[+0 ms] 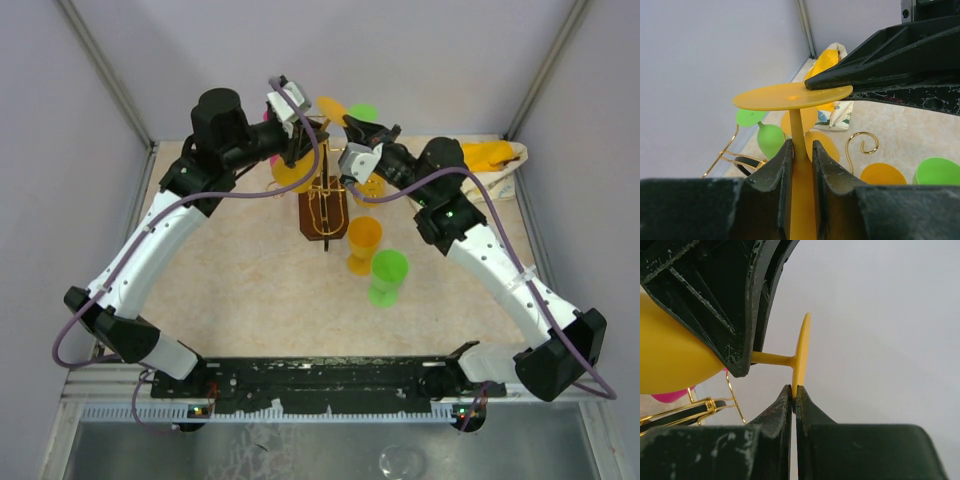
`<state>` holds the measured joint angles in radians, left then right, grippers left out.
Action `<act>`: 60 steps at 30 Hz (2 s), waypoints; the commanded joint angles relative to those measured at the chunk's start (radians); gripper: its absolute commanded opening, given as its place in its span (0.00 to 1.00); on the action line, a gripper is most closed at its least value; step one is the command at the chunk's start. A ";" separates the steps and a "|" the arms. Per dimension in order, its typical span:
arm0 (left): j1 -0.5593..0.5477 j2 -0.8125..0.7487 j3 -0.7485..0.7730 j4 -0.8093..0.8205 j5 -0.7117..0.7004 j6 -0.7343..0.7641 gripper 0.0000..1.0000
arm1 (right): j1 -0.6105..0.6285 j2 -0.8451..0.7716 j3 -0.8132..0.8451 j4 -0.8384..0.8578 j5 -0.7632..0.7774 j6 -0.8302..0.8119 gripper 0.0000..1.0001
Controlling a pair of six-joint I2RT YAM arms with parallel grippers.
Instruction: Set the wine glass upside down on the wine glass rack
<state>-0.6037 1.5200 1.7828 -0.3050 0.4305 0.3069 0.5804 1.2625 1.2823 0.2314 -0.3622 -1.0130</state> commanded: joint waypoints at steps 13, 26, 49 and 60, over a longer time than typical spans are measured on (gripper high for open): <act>0.001 -0.012 -0.026 0.013 0.011 -0.020 0.00 | 0.013 -0.039 -0.020 0.174 0.048 0.020 0.17; 0.045 -0.063 -0.076 0.105 -0.068 -0.065 0.00 | 0.013 -0.055 -0.058 0.243 0.126 0.051 0.45; 0.430 -0.201 -0.314 0.194 0.065 -0.171 0.00 | -0.008 -0.155 -0.182 0.194 0.379 0.291 0.64; 0.441 -0.291 -0.655 0.435 0.310 -0.248 0.00 | -0.049 -0.143 -0.156 0.187 0.351 0.450 0.74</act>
<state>-0.1673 1.2663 1.1984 -0.0254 0.6296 0.1040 0.5404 1.1423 1.0931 0.3882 -0.0174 -0.6170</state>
